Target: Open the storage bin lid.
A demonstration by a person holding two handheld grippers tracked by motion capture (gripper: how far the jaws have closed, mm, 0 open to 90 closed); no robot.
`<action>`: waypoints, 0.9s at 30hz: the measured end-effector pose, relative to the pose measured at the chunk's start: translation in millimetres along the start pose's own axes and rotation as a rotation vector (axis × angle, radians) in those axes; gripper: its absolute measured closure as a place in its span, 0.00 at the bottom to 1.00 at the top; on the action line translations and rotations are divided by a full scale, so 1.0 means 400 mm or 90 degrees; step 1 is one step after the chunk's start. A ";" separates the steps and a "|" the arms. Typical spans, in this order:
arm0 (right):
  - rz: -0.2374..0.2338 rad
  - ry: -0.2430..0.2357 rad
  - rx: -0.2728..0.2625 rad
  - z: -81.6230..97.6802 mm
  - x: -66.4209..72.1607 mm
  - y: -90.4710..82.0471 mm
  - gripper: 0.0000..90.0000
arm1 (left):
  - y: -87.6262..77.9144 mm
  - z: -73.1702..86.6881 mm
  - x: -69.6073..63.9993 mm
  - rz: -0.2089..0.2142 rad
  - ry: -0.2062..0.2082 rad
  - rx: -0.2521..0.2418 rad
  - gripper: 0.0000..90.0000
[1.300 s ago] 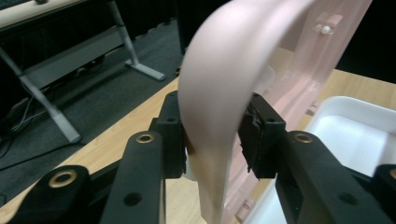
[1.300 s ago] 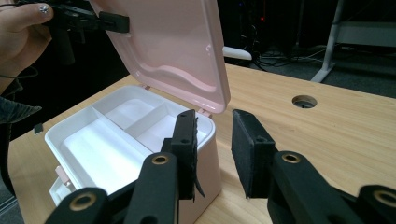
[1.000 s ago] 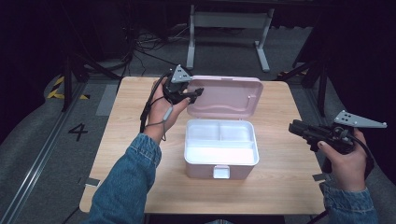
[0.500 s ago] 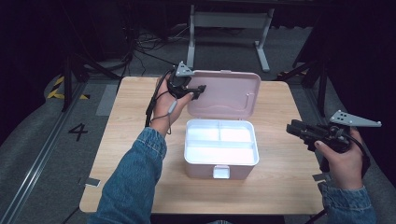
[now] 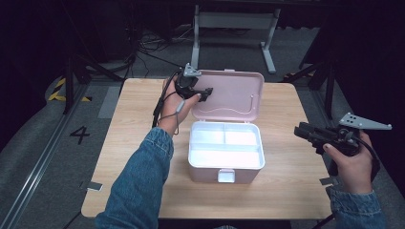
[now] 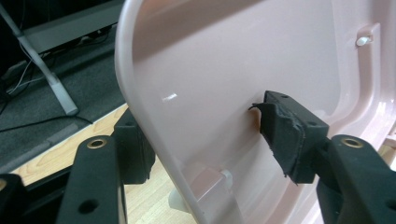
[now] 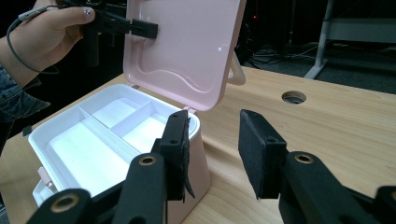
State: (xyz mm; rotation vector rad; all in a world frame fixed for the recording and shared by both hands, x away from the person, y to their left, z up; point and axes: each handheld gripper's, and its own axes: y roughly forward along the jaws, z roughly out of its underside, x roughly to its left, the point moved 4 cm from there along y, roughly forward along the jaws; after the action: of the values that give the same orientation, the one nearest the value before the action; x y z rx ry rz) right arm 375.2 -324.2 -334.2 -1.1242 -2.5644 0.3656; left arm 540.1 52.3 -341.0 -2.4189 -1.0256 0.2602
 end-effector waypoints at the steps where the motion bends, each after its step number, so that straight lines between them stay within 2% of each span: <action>1: 0.001 -0.001 0.001 0.001 -0.001 0.000 0.71 | 0.003 0.001 0.003 0.000 0.001 0.000 0.44; 8: 0.001 0.006 0.005 0.006 -0.008 0.004 0.71 | 0.031 0.009 0.015 0.005 -0.016 0.028 0.39; 14: 0.003 0.010 0.005 0.009 -0.018 0.003 0.71 | 0.059 0.029 0.026 0.011 -0.048 0.037 0.37; 19: 0.004 0.015 0.009 0.012 -0.023 0.005 0.71 | 0.082 0.052 0.035 0.018 -0.076 0.071 0.35; 27: 0.002 0.017 0.013 0.015 -0.025 0.007 0.71 | 0.098 0.078 0.042 0.029 -0.091 0.101 0.33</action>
State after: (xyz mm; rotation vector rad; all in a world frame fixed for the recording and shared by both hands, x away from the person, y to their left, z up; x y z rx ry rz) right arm 381.2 -330.3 -342.6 -1.1192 -2.5310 0.3740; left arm 565.1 52.3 -387.5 -2.3087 -0.9723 0.5174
